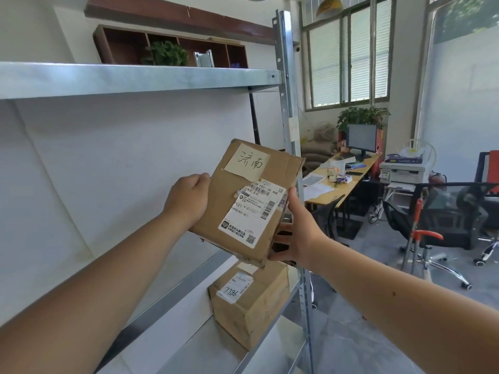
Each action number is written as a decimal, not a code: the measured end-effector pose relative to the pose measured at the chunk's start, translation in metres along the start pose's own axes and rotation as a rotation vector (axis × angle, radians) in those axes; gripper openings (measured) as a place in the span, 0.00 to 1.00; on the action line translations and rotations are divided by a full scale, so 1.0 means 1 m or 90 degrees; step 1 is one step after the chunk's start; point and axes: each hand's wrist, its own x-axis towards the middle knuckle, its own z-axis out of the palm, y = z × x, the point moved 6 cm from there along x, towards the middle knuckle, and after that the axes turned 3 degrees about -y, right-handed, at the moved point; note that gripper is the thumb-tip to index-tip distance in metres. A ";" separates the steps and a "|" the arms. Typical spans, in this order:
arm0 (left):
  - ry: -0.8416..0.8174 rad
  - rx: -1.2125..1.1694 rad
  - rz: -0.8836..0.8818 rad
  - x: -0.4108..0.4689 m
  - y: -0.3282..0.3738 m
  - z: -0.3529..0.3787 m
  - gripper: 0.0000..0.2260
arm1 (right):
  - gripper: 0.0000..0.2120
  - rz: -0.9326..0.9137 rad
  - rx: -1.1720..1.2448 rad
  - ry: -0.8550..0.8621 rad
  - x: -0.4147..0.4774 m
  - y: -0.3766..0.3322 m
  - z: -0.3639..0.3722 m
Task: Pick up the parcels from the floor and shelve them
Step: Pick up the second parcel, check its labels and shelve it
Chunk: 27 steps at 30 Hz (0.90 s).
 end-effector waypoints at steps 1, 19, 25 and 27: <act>0.007 0.042 0.021 0.008 0.000 0.004 0.19 | 0.39 0.012 0.001 0.000 0.005 0.002 -0.002; -0.067 0.414 0.073 0.110 0.010 0.061 0.09 | 0.45 0.124 0.043 0.025 0.066 0.031 -0.003; -0.097 0.524 0.098 0.115 0.014 0.063 0.12 | 0.51 0.126 0.006 0.013 0.075 0.025 -0.001; -0.113 0.597 0.101 0.111 0.020 0.065 0.12 | 0.52 0.128 0.016 0.005 0.076 0.025 0.000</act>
